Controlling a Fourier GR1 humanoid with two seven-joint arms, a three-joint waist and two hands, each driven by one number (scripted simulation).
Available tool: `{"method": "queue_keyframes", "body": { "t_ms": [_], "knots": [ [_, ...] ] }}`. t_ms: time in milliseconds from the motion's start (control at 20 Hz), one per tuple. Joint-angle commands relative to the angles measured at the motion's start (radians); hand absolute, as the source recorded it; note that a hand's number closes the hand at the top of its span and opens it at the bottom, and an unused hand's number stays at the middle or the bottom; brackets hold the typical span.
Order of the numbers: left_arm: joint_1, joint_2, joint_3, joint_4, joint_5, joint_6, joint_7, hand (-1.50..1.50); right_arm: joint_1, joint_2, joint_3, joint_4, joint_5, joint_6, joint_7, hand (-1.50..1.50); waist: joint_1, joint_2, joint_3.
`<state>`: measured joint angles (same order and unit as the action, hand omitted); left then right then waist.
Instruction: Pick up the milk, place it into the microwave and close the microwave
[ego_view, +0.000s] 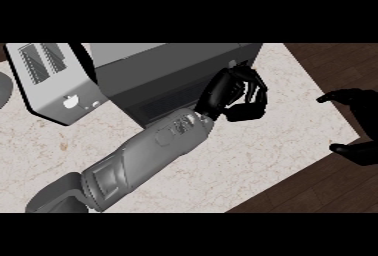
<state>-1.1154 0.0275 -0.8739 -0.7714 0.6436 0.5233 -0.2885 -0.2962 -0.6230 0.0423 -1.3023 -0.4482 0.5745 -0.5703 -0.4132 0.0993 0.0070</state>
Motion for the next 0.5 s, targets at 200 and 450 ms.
{"method": "queue_keyframes", "body": {
  "t_ms": [200,450],
  "knots": [
    [-0.039,-0.026,0.004,0.051,0.034,0.011,-0.011,1.50,-0.034,-0.032,0.088,-0.127,0.011,0.136,-0.022,1.50,-0.024,0.003,0.002],
    [-0.051,-0.026,0.003,0.063,0.045,0.017,-0.015,1.50,-0.025,-0.035,0.127,-0.196,0.001,0.138,0.007,1.50,-0.041,0.000,0.004]
  ]
}}
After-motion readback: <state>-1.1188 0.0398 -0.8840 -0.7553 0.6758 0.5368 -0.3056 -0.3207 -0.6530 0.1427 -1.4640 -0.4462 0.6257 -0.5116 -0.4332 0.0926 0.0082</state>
